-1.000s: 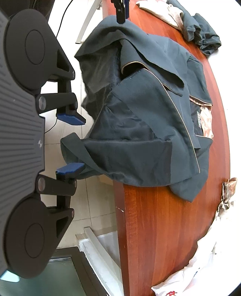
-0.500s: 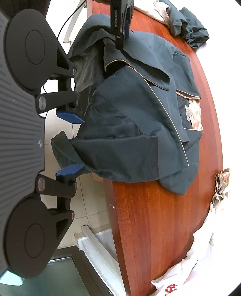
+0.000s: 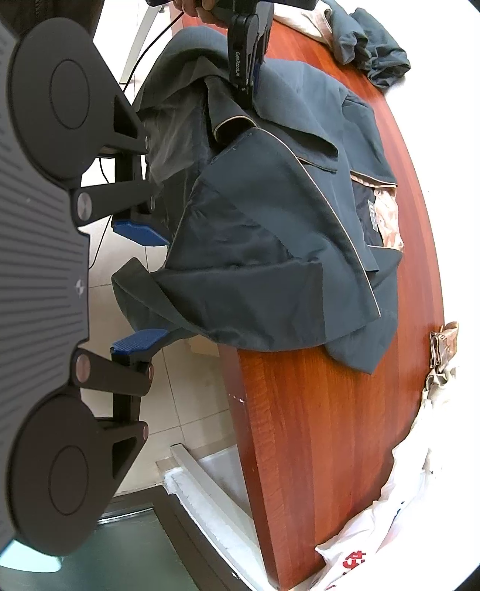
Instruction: Fold clothes
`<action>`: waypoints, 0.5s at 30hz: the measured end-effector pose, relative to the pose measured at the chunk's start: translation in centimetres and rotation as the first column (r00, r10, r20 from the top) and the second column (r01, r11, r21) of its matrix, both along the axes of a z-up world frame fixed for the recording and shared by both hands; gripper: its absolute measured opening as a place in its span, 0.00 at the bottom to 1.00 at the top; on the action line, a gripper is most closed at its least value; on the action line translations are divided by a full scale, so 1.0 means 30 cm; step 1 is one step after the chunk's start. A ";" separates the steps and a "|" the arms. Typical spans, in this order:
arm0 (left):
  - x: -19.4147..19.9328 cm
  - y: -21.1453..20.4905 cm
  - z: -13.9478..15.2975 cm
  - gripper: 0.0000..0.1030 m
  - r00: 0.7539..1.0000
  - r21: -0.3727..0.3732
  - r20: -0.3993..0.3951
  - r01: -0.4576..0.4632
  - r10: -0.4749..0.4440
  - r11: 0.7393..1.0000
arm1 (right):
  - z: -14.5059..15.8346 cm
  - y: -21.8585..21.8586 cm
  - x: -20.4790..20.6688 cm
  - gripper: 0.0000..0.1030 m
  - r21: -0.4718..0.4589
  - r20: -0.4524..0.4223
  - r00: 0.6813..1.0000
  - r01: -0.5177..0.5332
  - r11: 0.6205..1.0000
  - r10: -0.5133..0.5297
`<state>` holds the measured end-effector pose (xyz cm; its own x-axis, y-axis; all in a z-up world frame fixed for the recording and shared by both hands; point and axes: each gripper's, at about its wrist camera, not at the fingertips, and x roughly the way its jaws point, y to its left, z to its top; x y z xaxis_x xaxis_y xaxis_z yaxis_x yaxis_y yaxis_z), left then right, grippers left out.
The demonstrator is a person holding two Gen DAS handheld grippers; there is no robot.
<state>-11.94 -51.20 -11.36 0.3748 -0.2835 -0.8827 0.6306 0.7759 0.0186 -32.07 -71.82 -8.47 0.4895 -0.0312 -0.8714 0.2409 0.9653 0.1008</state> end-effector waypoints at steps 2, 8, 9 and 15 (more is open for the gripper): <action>-0.007 0.008 0.007 0.06 1.000 -0.009 0.005 -0.004 0.004 1.000 | 0.001 0.000 -0.006 0.55 -0.001 0.001 1.000 0.002 1.000 -0.002; -0.053 0.062 0.082 0.05 0.999 -0.100 0.008 -0.031 0.032 0.994 | 0.000 0.001 -0.009 0.55 -0.007 0.001 1.000 -0.009 1.000 0.009; -0.068 0.080 0.102 0.05 0.999 -0.124 0.001 -0.044 0.044 0.991 | 0.001 0.000 -0.009 0.56 -0.008 0.001 1.000 -0.012 1.000 0.012; -0.175 0.157 0.168 0.05 0.998 -0.198 -0.041 -0.046 0.038 0.979 | 0.000 -0.004 0.017 0.57 -0.010 0.001 0.999 -0.045 0.999 0.045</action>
<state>-17.19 -46.48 -6.31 0.3584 -0.4395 -0.8237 0.5946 0.7876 -0.1616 -31.57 -71.93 -8.48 0.4919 -0.0180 -0.8705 0.1968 0.9762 0.0911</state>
